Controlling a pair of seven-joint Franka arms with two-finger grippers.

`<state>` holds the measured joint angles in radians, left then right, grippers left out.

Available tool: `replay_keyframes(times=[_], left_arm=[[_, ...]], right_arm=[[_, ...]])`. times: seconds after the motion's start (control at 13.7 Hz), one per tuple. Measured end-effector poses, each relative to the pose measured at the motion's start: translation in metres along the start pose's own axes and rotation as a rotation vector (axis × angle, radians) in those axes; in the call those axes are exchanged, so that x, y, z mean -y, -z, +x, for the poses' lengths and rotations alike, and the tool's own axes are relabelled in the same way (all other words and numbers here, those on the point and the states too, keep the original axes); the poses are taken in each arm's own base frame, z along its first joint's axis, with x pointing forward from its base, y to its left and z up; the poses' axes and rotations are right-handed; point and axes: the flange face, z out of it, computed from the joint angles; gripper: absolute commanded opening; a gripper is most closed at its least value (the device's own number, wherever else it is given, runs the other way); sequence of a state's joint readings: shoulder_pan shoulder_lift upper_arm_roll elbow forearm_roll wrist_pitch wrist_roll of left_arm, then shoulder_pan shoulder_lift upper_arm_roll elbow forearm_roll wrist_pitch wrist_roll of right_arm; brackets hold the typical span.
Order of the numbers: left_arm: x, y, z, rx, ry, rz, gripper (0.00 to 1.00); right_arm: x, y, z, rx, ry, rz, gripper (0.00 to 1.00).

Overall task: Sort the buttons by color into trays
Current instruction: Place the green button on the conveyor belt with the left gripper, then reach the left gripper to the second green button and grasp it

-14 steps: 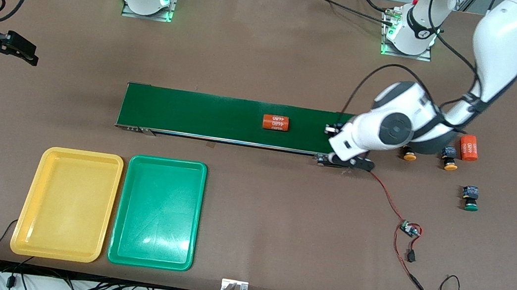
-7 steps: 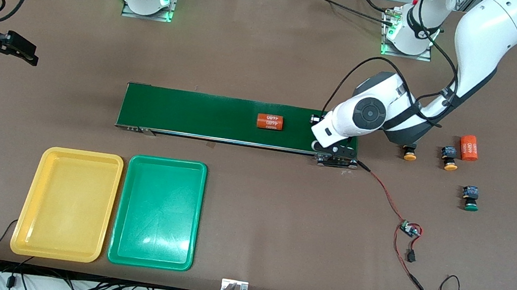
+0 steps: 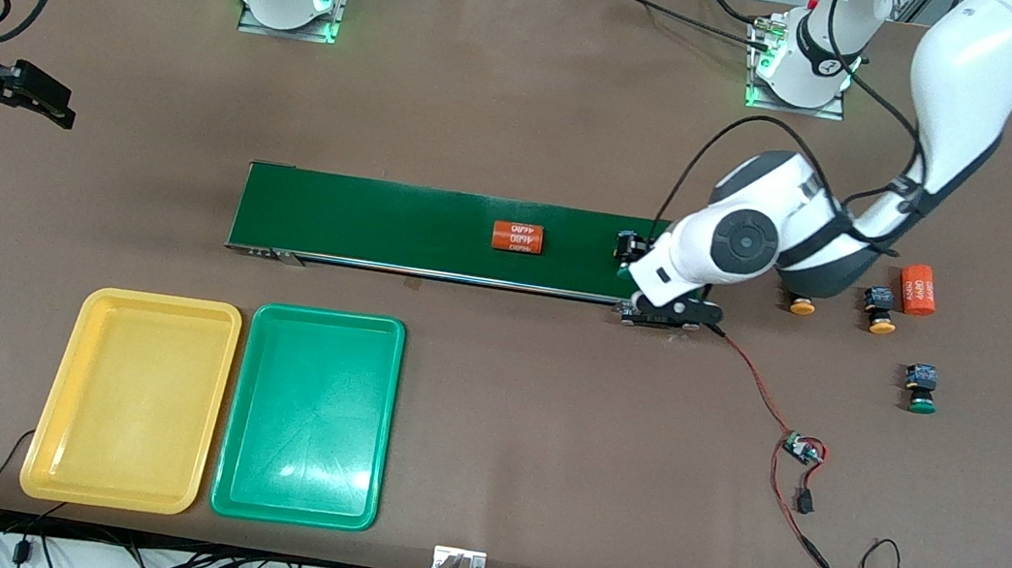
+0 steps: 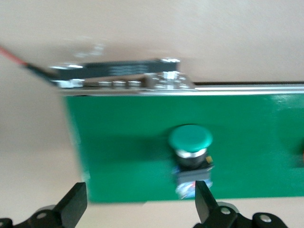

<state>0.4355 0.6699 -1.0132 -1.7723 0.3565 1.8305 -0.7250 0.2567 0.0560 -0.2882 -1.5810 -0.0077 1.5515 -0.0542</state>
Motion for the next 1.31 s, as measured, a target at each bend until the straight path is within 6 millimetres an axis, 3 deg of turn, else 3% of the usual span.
replay_keyframes(times=[0.22,0.36,0.51,0.66,0.88,1.09,1.31], left_arm=[[0.056,0.071,0.020,0.005,0.059,0.021,1.00],[0.119,0.089,0.043,-0.014,0.140,0.033,1.00],[0.196,0.079,0.067,-0.034,0.150,0.097,1.00],[0.248,0.069,0.083,-0.064,0.128,0.161,1.00],[0.300,0.050,0.099,-0.079,0.071,0.148,1.00],[0.356,0.016,0.108,-0.042,0.012,0.138,1.00],[0.391,-0.014,0.117,-0.066,-0.010,0.143,1.00]], right_arm=[[0.000,0.000,0.000,0.000,0.000,0.000,1.00],[0.000,0.000,0.000,0.002,0.000,0.000,1.00],[0.000,-0.001,-0.001,0.006,-0.001,0.000,1.00],[-0.001,-0.001,-0.001,0.007,-0.002,0.000,1.00],[-0.001,-0.001,-0.001,0.007,-0.003,0.001,1.00],[-0.002,-0.001,-0.001,0.007,-0.004,0.001,1.00],[-0.004,-0.001,-0.001,0.009,-0.009,0.001,1.00]])
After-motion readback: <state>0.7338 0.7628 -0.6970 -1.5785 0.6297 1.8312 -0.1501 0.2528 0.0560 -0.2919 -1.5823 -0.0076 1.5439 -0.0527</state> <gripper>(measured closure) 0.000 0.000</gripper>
